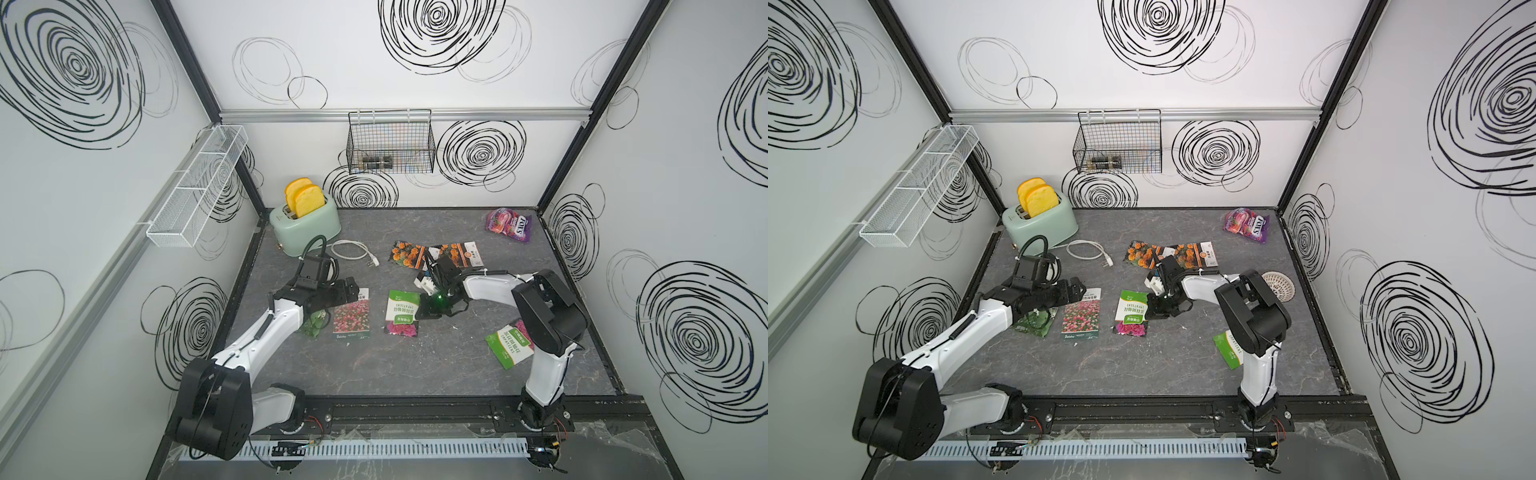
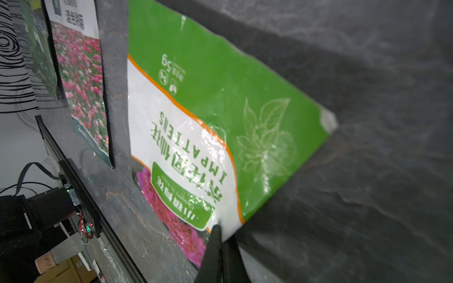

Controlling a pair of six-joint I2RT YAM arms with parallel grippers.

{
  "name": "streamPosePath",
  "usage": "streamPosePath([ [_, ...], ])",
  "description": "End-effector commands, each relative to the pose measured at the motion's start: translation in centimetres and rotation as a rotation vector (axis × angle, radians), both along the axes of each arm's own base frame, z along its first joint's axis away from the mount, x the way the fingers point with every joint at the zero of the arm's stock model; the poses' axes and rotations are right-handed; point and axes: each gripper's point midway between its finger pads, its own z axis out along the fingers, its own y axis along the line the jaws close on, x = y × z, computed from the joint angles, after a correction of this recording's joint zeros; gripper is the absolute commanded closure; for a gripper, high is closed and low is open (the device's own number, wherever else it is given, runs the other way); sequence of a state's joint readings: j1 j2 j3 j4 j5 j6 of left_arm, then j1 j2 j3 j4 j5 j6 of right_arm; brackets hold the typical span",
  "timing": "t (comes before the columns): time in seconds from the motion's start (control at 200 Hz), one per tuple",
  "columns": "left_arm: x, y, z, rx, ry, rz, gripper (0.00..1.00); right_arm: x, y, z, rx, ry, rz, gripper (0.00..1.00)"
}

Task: Arrange the seed packets in a row
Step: Pick up the seed packet from the center of the board.

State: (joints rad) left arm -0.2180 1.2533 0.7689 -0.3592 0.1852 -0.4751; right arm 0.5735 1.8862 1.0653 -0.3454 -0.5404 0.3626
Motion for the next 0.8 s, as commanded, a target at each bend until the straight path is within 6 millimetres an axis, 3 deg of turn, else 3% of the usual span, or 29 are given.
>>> streamPosePath([
  [0.0,0.6,0.2,1.2,0.01,-0.033,0.009,0.04,-0.2,-0.1,-1.4,-0.067,0.005,-0.01,1.0],
  [0.305,0.6,0.4,1.1,0.015,-0.029,0.004,0.04,1.6,1.5,-1.6,-0.088,-0.025,-0.018,1.0],
  [0.57,0.8,0.4,1.2,0.019,-0.03,-0.006,0.04,3.0,1.4,-1.5,-0.156,-0.06,0.018,1.0],
  [0.796,0.9,0.2,1.0,0.014,-0.026,-0.007,0.04,3.7,1.4,0.5,-0.12,-0.084,-0.004,1.0],
])
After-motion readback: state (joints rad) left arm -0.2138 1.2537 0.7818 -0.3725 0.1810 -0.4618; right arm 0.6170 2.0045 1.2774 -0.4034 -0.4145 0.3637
